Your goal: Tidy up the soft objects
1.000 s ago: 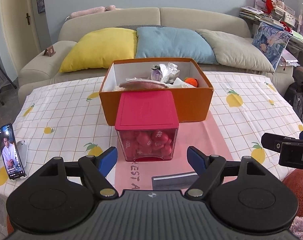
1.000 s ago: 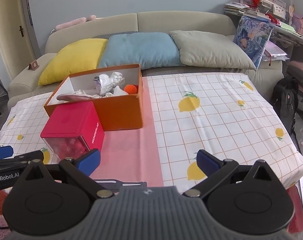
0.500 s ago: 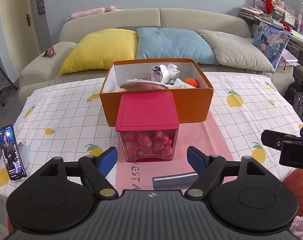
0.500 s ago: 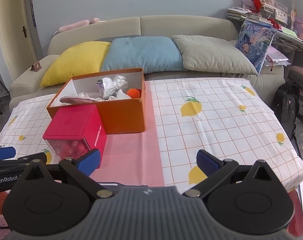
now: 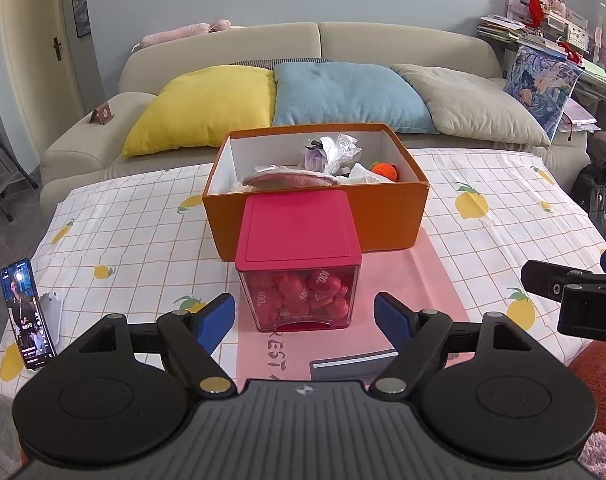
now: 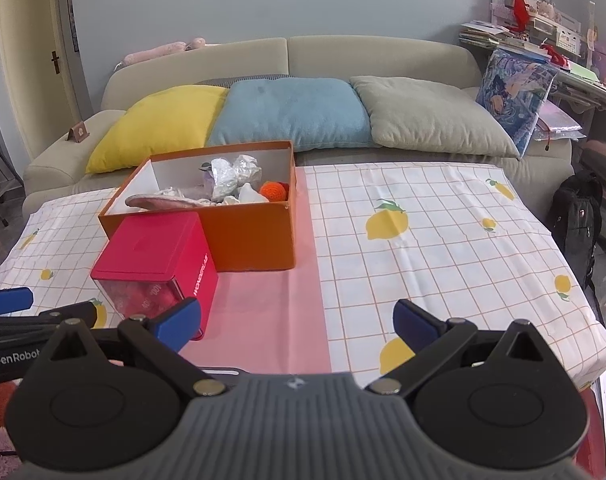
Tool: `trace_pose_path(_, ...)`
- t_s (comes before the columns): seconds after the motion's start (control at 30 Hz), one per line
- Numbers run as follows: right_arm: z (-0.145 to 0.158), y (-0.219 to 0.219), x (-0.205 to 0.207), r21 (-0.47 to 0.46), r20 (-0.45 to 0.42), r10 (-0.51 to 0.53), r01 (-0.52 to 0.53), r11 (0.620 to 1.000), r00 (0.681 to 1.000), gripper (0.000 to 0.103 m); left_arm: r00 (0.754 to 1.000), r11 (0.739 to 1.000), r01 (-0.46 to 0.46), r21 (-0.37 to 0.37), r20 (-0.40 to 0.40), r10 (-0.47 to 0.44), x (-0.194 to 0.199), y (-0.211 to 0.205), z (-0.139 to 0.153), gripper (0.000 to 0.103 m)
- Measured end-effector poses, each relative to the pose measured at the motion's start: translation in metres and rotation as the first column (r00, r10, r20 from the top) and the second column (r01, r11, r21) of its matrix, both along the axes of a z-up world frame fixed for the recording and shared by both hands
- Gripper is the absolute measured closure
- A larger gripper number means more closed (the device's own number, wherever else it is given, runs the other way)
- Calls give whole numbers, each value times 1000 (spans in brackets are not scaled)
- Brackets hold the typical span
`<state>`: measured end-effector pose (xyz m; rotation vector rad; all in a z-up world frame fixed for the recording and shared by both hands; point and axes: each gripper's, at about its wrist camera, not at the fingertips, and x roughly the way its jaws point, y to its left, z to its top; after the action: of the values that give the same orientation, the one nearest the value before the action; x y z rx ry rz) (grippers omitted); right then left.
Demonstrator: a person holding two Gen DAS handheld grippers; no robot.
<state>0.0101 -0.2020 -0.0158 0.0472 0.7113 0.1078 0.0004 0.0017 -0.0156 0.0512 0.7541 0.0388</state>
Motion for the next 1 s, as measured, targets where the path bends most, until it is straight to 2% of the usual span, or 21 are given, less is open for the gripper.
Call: trace_pose_path(1.0, -1, 2, 2, -7, -10, -2, 2, 1000, 1000, 3, 1000, 1000, 8, 10, 4, -8, -2, -1, 1, 10)
